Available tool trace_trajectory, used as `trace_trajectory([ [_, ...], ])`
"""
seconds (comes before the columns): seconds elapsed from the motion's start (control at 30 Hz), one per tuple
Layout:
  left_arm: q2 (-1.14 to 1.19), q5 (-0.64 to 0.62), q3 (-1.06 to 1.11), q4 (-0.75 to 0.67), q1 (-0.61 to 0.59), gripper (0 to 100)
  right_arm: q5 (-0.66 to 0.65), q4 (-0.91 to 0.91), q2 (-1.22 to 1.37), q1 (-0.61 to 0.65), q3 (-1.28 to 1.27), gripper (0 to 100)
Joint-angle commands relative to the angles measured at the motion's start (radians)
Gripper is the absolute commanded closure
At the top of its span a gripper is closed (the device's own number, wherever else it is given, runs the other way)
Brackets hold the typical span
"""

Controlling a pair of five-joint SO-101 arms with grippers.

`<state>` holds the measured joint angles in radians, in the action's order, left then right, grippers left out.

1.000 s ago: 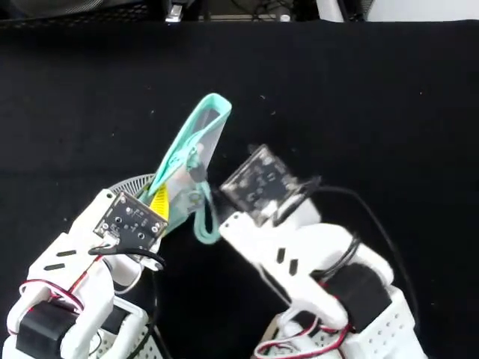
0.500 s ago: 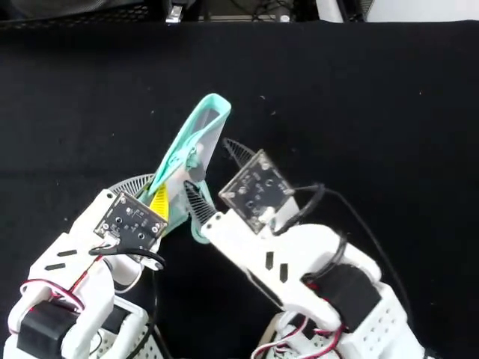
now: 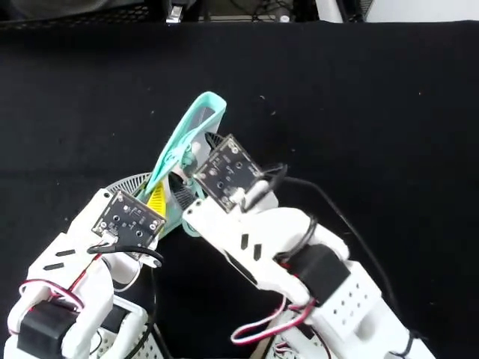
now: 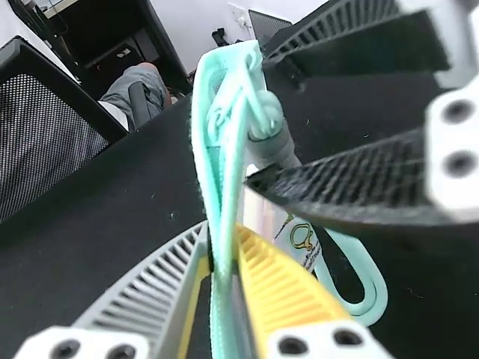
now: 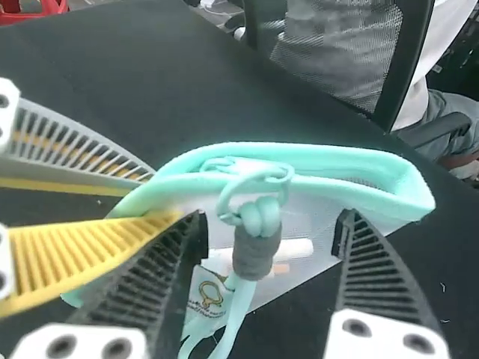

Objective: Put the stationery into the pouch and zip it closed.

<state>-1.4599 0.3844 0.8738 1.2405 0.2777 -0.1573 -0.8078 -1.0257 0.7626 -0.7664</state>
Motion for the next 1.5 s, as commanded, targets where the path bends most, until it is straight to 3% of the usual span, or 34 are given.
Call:
trace_trajectory([
  [0.0, 0.005, -0.011, 0.039, 0.006, -0.010, 97, 0.011, 0.052, 0.030, 0.009, 0.007, 72.4],
  [0.07, 0.005, -0.011, 0.039, 0.006, -0.010, 97, 0.006, 0.057, 0.035, 0.009, 0.010, 76.9],
  [0.2, 0.005, -0.011, 0.041, 0.006, -0.010, 97, 0.005, 0.055, 0.036, -0.018, 0.056, 98.7],
  [0.47, 0.005, -0.011, 0.048, 0.006, -0.010, 97, 0.002, 0.040, 0.035, -0.127, 0.102, 98.6],
  [0.83, 0.005, -0.011, 0.073, 0.003, -0.010, 97, -0.178, 0.041, -0.051, -0.304, 0.097, 98.6],
  [1.13, 0.005, -0.011, 0.081, 0.006, -0.010, 97, -0.284, 0.049, -0.022, -0.331, 0.104, 98.6],
  [1.47, 0.005, -0.044, 0.081, 0.006, -0.008, 97, -0.285, 0.163, 0.097, -0.433, 0.105, 98.6],
])
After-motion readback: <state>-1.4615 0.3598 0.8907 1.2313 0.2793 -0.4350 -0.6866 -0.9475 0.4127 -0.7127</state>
